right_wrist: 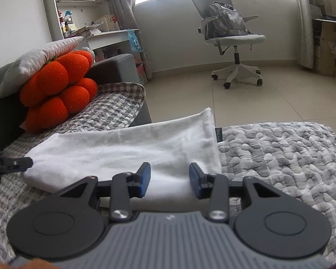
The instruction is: Fold clothes
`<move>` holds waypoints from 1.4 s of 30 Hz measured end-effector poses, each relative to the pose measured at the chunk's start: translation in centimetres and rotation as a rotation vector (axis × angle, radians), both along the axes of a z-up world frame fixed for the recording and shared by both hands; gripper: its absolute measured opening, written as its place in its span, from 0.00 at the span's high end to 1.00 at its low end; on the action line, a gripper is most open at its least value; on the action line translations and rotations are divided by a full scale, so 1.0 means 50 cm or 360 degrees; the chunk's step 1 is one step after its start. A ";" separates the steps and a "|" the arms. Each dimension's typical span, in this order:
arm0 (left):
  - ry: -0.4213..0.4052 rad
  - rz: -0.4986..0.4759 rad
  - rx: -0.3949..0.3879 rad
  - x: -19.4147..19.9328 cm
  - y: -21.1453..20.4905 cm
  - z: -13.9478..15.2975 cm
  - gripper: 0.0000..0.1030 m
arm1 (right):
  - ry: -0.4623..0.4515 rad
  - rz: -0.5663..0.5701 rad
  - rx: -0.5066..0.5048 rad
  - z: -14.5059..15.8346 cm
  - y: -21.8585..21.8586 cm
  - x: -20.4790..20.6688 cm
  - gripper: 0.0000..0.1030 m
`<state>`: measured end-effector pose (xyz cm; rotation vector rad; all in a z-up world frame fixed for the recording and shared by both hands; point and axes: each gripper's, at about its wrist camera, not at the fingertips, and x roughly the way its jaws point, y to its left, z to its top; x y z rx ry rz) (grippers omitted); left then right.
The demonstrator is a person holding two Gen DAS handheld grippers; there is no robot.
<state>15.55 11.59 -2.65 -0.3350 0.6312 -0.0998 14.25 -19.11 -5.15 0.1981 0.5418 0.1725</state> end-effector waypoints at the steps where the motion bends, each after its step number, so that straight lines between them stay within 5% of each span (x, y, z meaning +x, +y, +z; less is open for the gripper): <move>1: 0.0019 0.0016 -0.0050 -0.003 0.011 0.004 0.66 | -0.0004 -0.0001 0.0001 0.003 0.001 -0.001 0.57; 7: 0.0127 0.0045 -0.0351 -0.014 0.058 0.012 0.52 | -0.0047 0.0043 0.0010 0.024 0.015 -0.010 0.50; 11: 0.0193 0.0043 -0.0432 -0.006 0.058 -0.002 0.44 | -0.0057 0.0073 0.0020 0.032 0.027 -0.014 0.47; 19: 0.0346 0.0121 -0.0659 0.012 0.051 -0.059 0.43 | -0.0042 0.0101 0.0047 0.027 0.029 -0.015 0.44; 33: 0.0262 0.0381 -0.0698 0.029 0.029 -0.091 0.41 | -0.0011 0.0137 0.0081 0.022 0.043 -0.013 0.44; 42: 0.0334 0.0324 -0.0820 0.054 0.065 -0.101 0.40 | 0.0002 0.0273 0.0055 0.022 0.094 -0.014 0.44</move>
